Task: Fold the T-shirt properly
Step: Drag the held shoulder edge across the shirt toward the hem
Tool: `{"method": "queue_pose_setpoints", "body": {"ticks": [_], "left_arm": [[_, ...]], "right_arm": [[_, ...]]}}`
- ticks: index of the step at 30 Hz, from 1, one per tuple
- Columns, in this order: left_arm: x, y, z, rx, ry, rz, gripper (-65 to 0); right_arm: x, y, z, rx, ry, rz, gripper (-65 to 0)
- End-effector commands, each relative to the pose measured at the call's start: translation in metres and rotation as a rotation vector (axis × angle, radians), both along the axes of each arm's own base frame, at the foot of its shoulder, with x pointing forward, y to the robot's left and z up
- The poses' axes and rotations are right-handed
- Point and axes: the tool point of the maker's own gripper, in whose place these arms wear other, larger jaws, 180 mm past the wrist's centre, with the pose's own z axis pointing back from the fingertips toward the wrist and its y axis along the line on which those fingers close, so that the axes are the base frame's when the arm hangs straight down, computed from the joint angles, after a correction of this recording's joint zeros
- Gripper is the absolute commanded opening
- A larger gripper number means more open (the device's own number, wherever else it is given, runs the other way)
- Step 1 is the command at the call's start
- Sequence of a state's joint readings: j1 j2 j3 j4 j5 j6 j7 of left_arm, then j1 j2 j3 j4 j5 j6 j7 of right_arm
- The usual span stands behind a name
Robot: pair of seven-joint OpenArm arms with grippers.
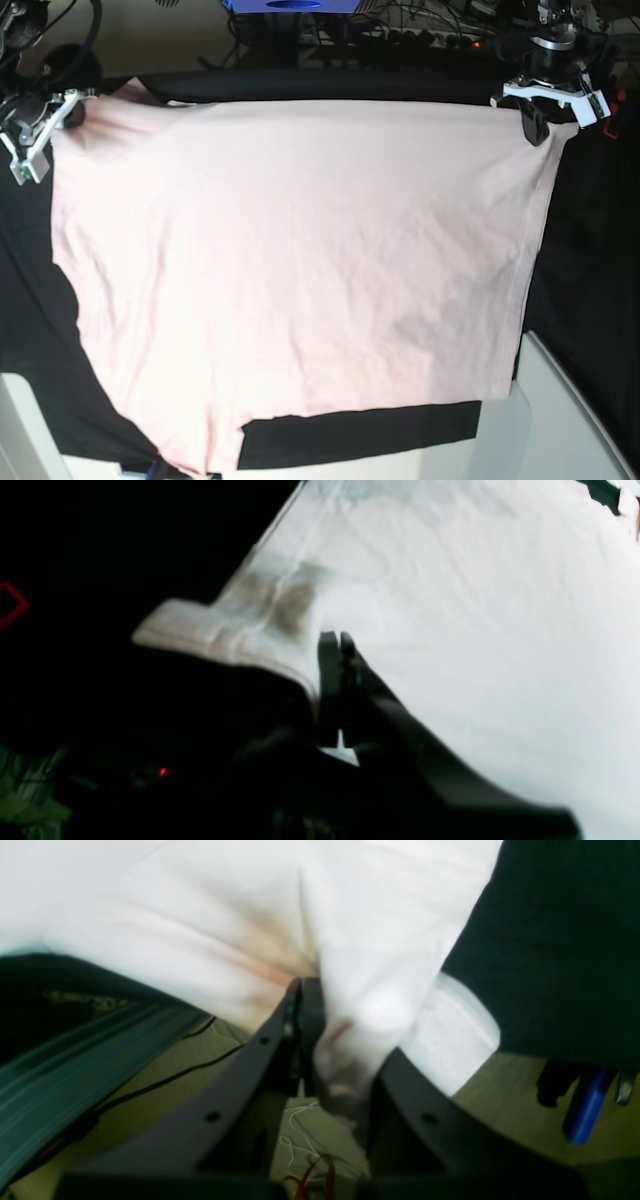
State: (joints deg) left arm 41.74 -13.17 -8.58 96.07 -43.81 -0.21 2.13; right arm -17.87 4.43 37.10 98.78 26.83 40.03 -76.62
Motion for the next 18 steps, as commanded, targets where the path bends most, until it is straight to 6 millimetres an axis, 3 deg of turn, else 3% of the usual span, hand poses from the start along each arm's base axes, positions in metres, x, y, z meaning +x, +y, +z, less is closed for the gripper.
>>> {"method": "queue_pose_setpoints", "body": {"ticks": [1,9,18], "left_arm": [[0.0,0.006,0.01,0.028,-0.027,0.009,-65.0],[-0.009,0.001,0.019,0.029,-0.026,-0.01,-65.0],[0.009,0.002,0.024,0.029,-0.068,-0.006,-65.0]], "right_arm": [[0.001,-0.006,0.007,-0.006,-0.024,0.0,-64.9],[-0.003,0.004,0.009,0.058,-0.048,-0.001,-64.9],[0.031,0.005,0.03,0.034,-0.146,0.024,-64.9]]}}
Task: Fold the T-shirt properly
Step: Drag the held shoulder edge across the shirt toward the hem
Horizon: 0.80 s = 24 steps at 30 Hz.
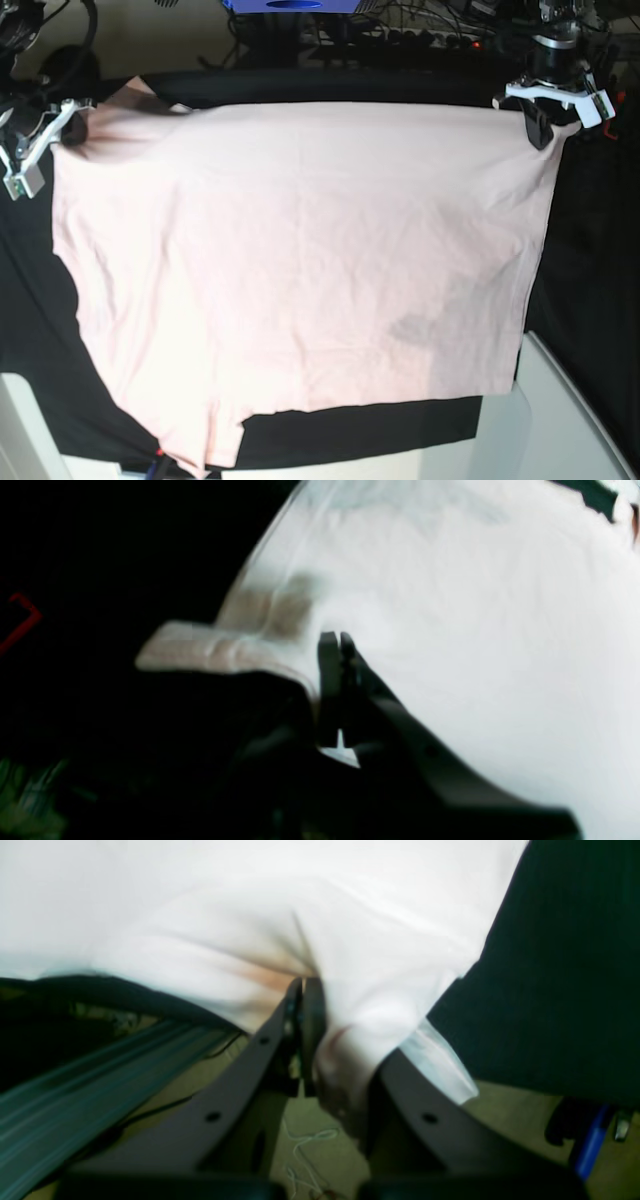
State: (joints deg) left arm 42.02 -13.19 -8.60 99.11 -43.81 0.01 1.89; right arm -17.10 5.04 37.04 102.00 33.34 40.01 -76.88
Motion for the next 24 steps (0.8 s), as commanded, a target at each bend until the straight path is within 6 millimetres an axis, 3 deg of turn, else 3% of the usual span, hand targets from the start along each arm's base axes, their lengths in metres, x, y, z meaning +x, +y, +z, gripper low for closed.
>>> {"method": "queue_pose_setpoints", "body": {"ticks": [1,10,14,24], "left_arm": [[-0.002,0.008,0.005,0.025,-0.014,0.014,-65.0],[0.017,0.016,-0.005,0.008,-0.021,0.039,-65.0],[0.032,0.008,-0.012,-0.042,0.003,0.041,-65.0],[0.056,0.002,-0.006,-0.071,-0.052,0.057,-65.0]], "right_arm": [[0.009,-0.004,0.008,-0.013,-0.033,0.006,-64.9],[0.029,-0.012,0.0,0.025,-0.032,-0.015,-64.9],[0.037,-0.018,-0.003,0.034,-0.029,-0.023,-64.9],[0.062,-0.023,0.006,0.035,-0.071,-0.025,-64.9]]}}
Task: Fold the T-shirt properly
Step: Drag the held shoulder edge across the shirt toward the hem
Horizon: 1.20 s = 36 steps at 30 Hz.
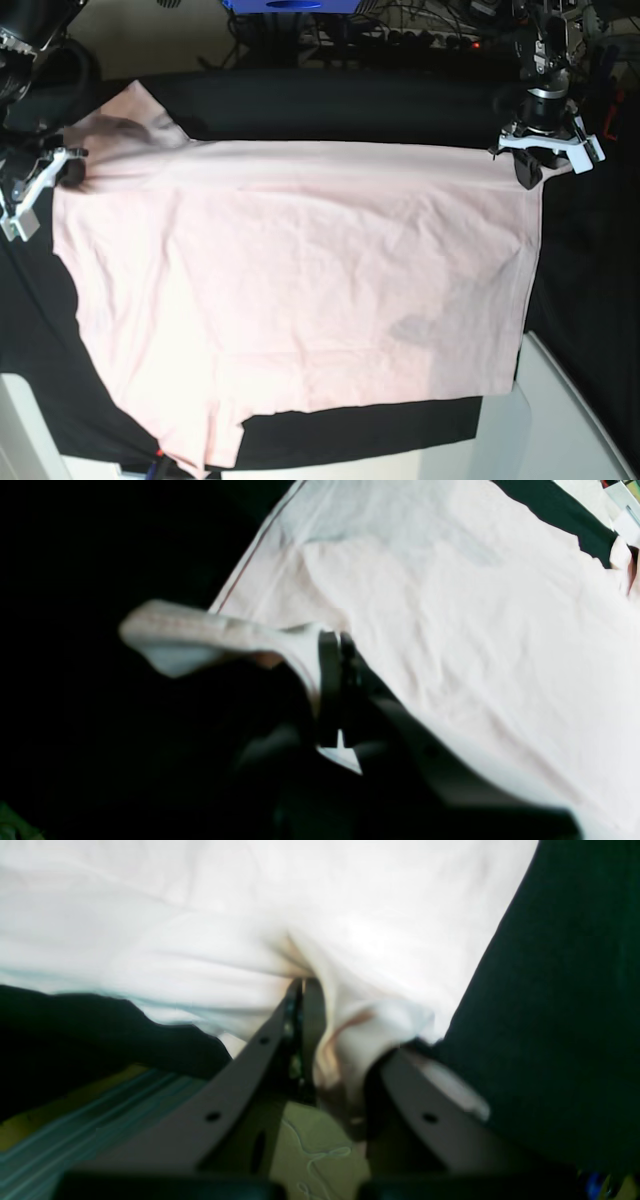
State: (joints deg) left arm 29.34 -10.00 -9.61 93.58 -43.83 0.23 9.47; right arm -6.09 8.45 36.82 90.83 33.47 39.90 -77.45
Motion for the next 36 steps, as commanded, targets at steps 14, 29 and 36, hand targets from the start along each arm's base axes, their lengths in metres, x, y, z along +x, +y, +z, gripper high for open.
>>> {"method": "queue_pose_setpoints", "body": {"ticks": [14,29,36], "left_arm": [[0.024,-0.002,0.01,-0.023,-0.002,-0.028,-65.0],[-0.03,0.047,0.043,0.101,0.02,0.056,-65.0],[-0.023,0.04,0.052,0.185,0.019,0.009,-65.0]], "right_arm": [[0.033,-0.027,0.008,0.003,-0.035,-0.024,-64.9],[-0.041,-0.015,-0.001,-0.071,0.053,0.021,-64.9],[-0.034,0.007,0.016,-0.115,0.007,0.127,-64.9]]}}
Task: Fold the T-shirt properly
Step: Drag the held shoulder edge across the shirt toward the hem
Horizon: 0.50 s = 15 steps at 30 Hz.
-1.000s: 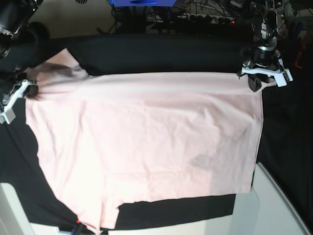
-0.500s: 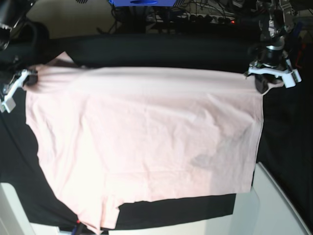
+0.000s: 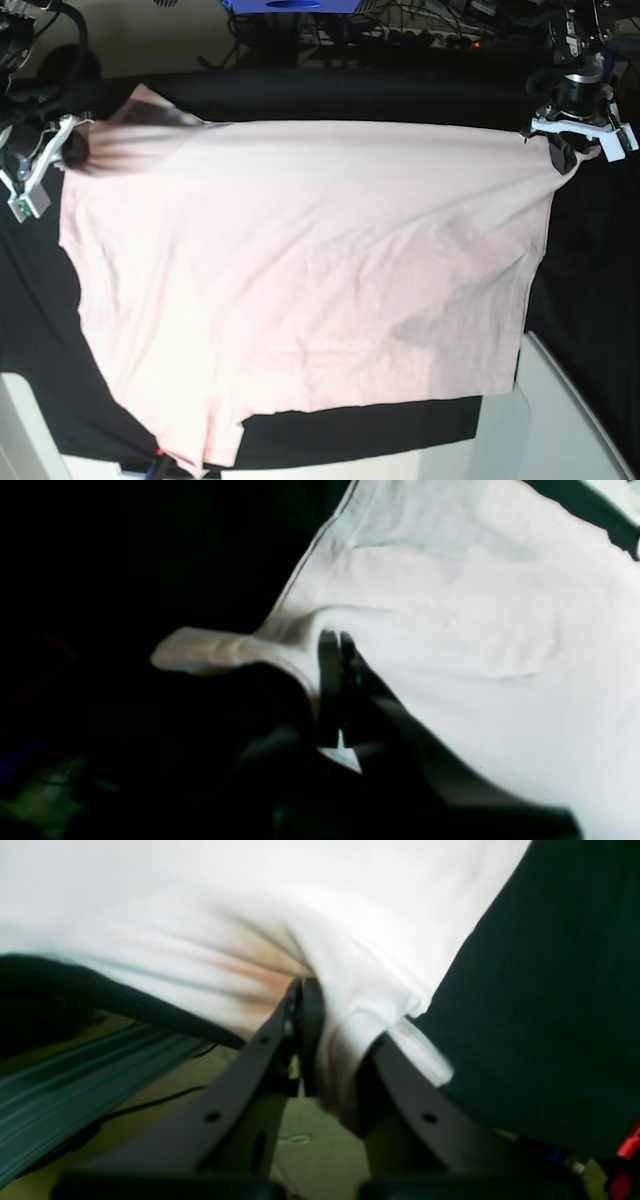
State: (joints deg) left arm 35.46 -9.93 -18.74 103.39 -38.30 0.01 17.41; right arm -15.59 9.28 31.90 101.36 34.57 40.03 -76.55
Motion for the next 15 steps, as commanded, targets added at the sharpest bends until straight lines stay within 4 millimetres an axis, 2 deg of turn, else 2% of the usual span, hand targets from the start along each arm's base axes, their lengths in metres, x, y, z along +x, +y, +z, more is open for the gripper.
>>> {"method": "queue_pose_setpoints", "body": {"ticks": [1,6,11,15], "left_arm": [[0.007,0.004,0.019,0.054,-0.054,-0.006,-65.0],[0.007,0.003,0.02,0.068,-0.05,-0.008,-65.0],[0.013,-0.003,0.006,0.007,0.043,-0.021,-65.0],[0.02,-0.006,0.004,-0.017,0.065,-0.028,-65.0]], "right_arm": [[0.0,-0.009,0.004,-0.031,-0.002,-0.001,-64.9],[0.004,-0.011,0.006,-0.027,-0.003,-0.035,-64.9],[0.015,-0.012,0.01,-0.029,-0.027,-0.036,-64.9],[0.023,-0.008,0.012,-0.042,-0.026,0.009,-64.9]]}}
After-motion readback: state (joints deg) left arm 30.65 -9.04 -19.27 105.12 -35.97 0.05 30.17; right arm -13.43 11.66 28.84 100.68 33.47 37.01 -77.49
